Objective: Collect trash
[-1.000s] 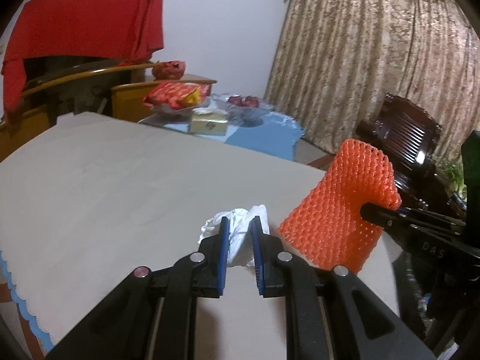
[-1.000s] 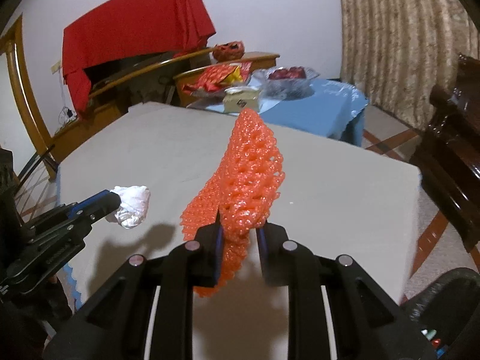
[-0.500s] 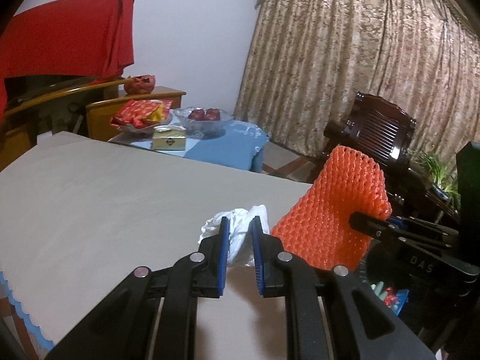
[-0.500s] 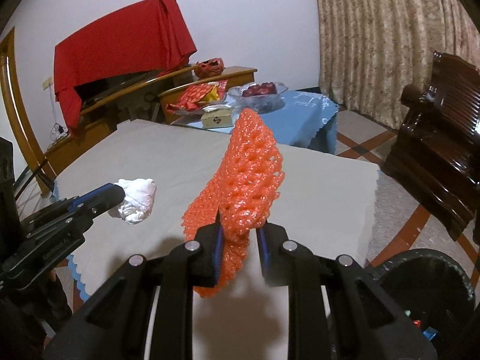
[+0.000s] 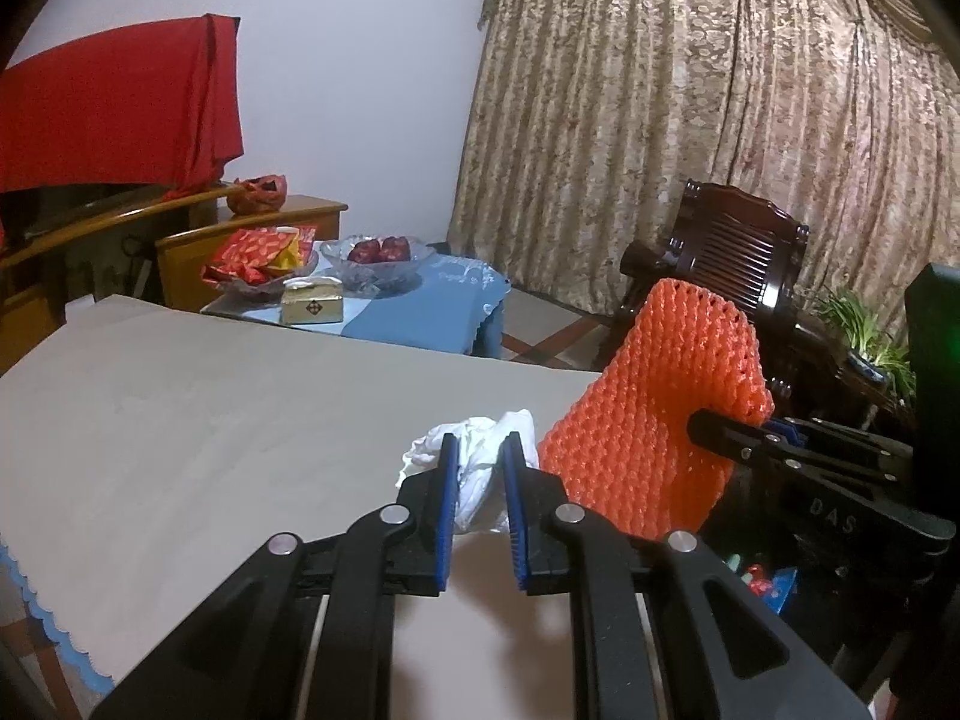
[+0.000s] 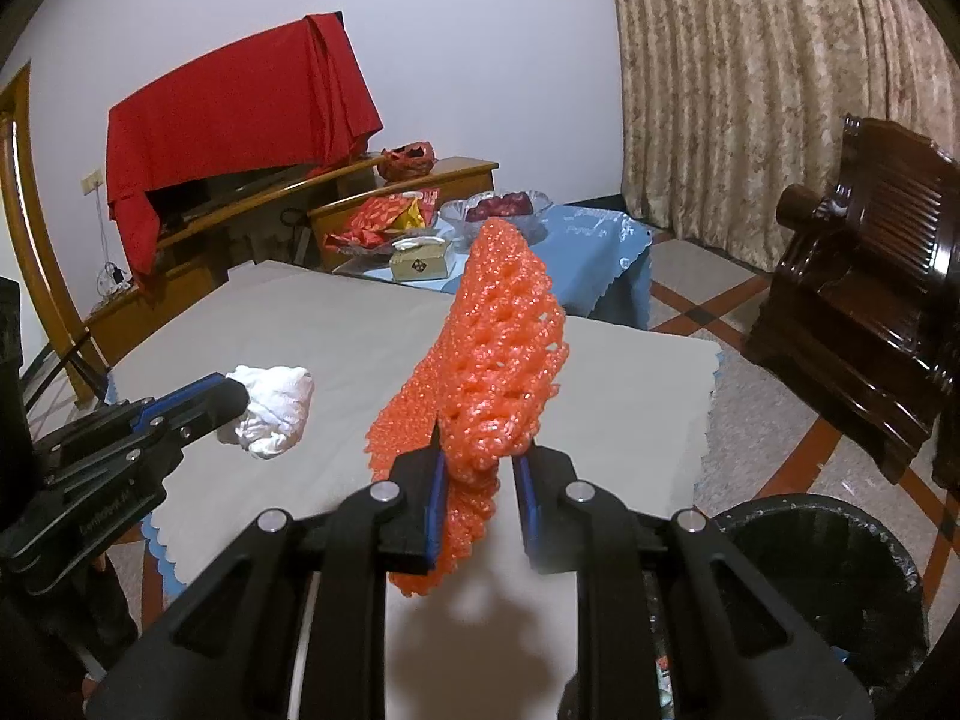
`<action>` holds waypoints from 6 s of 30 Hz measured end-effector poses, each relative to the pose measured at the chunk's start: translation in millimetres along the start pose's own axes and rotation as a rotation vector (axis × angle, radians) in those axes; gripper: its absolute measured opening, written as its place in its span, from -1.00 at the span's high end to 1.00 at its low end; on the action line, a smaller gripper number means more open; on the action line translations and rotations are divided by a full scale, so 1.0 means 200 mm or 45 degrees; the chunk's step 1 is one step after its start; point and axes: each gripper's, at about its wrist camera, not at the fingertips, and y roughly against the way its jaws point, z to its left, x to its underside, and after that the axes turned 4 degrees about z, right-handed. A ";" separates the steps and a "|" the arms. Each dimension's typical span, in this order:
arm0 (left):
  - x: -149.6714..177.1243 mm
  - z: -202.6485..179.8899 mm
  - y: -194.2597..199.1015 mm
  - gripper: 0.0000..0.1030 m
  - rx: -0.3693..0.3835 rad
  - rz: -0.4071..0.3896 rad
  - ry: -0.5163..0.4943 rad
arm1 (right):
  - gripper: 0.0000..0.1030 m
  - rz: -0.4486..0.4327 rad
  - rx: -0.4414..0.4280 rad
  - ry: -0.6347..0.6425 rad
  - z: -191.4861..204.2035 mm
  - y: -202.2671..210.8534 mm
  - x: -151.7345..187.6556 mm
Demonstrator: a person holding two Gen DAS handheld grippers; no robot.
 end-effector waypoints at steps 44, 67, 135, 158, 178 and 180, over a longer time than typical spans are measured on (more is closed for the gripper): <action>0.10 -0.98 -0.17 0.71 0.414 0.098 -0.306 | 0.62 -0.068 0.418 -0.287 -0.78 0.65 0.39; 0.31 -1.29 -0.57 0.54 0.584 0.304 -0.416 | 0.41 0.111 0.572 -0.437 -1.10 0.51 0.72; 0.06 -0.79 0.23 -0.88 0.250 0.037 -0.261 | -0.90 -0.040 0.397 -0.252 -0.44 0.89 0.39; 0.05 -0.75 0.25 -0.88 0.240 0.037 -0.252 | -0.90 -0.041 0.389 -0.257 -0.41 0.88 0.38; 0.06 -0.74 0.25 -0.88 0.235 0.038 -0.255 | -0.90 -0.040 0.387 -0.258 -0.41 0.88 0.37; 0.06 -0.74 0.25 -0.88 0.237 0.038 -0.255 | -0.90 -0.040 0.387 -0.258 -0.41 0.88 0.37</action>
